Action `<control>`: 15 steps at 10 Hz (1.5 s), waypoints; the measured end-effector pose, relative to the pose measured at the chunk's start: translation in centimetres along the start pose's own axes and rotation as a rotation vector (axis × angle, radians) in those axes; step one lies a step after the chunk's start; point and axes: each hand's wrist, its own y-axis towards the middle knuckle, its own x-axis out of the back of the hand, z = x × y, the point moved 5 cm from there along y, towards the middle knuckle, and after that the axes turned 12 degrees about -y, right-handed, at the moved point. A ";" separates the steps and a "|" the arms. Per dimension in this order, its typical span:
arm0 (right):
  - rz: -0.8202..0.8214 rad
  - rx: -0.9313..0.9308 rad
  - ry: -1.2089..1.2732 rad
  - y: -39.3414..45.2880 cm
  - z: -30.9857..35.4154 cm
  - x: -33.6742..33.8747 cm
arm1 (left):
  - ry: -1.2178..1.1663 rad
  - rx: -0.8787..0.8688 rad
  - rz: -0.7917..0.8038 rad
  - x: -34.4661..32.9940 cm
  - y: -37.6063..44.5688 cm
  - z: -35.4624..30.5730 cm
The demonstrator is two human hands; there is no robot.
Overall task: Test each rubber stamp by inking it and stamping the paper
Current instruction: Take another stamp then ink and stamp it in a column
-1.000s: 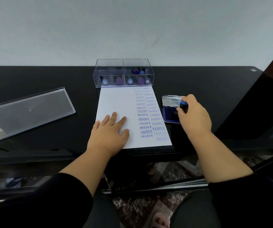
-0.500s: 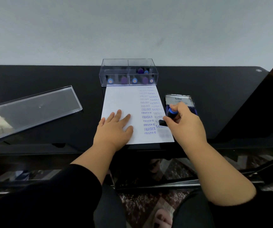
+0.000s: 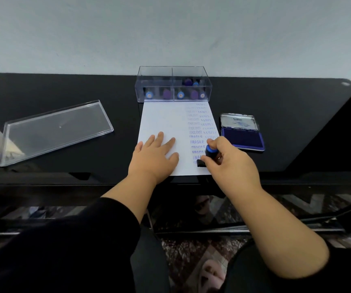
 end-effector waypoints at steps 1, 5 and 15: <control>0.012 0.003 -0.001 0.0 0.2 -0.2 | 0.007 -0.003 0.005 0.0 0.0 -0.1; 0.013 0.049 -0.085 -0.1 1.0 -0.8 | 0.011 -0.003 0.005 0.0 -0.1 -0.1; 0.029 0.083 -0.125 0.3 1.5 -0.6 | 0.016 -0.004 -0.006 0.0 0.0 -0.1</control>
